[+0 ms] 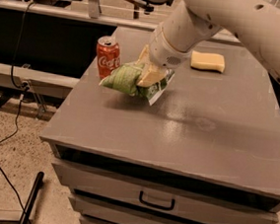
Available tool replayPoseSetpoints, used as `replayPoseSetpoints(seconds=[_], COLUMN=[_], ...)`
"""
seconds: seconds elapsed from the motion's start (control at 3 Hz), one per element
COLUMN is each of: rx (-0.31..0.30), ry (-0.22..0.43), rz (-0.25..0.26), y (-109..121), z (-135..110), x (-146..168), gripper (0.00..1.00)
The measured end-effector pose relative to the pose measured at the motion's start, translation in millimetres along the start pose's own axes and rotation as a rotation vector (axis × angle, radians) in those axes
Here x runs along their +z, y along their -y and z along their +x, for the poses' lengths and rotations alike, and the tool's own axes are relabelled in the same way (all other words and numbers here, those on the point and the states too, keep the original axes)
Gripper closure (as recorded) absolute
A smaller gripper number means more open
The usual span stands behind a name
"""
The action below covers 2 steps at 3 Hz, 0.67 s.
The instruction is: Move green jalapeno chip bag near coke can
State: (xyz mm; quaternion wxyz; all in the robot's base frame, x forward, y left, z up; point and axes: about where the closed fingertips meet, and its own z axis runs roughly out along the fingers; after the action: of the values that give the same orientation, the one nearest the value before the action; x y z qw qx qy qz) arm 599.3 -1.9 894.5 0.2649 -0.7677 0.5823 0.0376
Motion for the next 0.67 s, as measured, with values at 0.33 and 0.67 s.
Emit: replayPoseSetpoints(seconds=[0.33, 0.67], rx=[-0.002, -0.004], ry=[0.0, 0.001], rz=[-0.002, -0.003], y=[-0.4, -0.8], z=[-1.1, -2.3], x=[0.6, 1.3], gripper=[0.35, 0.12])
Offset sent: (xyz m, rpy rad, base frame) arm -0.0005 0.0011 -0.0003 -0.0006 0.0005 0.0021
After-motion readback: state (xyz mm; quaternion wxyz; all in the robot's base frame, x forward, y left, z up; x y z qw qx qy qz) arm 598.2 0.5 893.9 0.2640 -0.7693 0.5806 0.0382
